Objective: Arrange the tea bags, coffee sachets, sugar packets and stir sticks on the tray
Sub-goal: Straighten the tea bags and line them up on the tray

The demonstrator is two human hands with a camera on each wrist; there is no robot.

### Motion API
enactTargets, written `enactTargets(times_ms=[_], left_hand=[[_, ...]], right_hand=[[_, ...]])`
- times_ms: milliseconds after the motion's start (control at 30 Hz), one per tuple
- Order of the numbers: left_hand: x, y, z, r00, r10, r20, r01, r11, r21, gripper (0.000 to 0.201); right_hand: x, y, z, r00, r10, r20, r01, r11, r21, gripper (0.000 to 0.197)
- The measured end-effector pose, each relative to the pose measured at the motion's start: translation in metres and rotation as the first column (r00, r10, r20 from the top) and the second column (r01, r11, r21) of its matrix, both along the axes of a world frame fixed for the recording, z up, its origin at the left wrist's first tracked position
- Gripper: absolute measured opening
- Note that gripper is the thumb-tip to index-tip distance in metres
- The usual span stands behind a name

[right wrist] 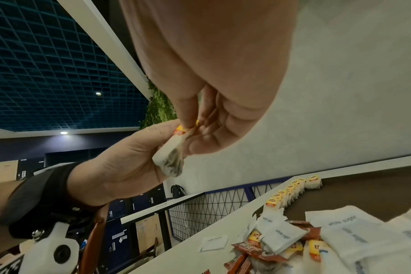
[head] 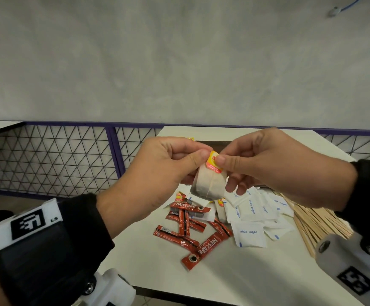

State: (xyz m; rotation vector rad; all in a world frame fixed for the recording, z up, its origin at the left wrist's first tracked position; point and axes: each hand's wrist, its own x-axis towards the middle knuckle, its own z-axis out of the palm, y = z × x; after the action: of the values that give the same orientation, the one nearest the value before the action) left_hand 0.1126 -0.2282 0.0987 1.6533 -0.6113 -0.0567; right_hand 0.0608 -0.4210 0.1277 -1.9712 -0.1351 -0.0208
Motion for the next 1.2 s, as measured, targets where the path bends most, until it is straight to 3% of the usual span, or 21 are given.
enactTargets(times_ms=[167, 400, 633, 800, 933, 1100, 1200], left_hand=[[0.000, -0.001, -0.002, 1.000, -0.002, 0.011, 0.002, 0.999, 0.033, 0.014], [-0.001, -0.006, -0.004, 0.999, -0.017, 0.027, 0.016, 0.998, 0.060, 0.013], [-0.001, -0.009, -0.007, 1.000, -0.021, -0.012, 0.022, 1.000, 0.012, 0.016], [0.001, -0.008, -0.008, 0.999, -0.016, -0.045, 0.015, 0.999, -0.030, 0.022], [0.002, -0.006, -0.009, 0.999, -0.023, -0.042, 0.021, 0.999, -0.043, 0.031], [0.007, -0.003, -0.010, 0.996, -0.050, -0.076, 0.052, 0.998, 0.022, 0.042], [0.019, 0.001, -0.016, 0.999, -0.026, -0.038, 0.034, 0.968, 0.249, 0.051]], right_hand=[[-0.003, -0.002, 0.003, 0.999, 0.034, -0.012, -0.035, 0.998, -0.056, 0.020], [-0.001, -0.006, 0.006, 0.994, 0.032, 0.104, -0.004, 0.967, -0.253, 0.014], [0.003, -0.008, 0.004, 0.987, 0.040, 0.155, 0.005, 0.958, -0.285, 0.015], [0.006, -0.007, 0.000, 0.988, 0.036, 0.153, 0.010, 0.957, -0.291, 0.026], [0.009, -0.007, -0.003, 0.984, 0.019, 0.180, 0.033, 0.958, -0.284, 0.017], [0.016, -0.005, -0.007, 0.978, 0.072, 0.196, 0.001, 0.938, -0.348, 0.016], [0.034, -0.011, -0.004, 0.985, 0.125, 0.120, -0.054, 0.878, -0.475, 0.014]])
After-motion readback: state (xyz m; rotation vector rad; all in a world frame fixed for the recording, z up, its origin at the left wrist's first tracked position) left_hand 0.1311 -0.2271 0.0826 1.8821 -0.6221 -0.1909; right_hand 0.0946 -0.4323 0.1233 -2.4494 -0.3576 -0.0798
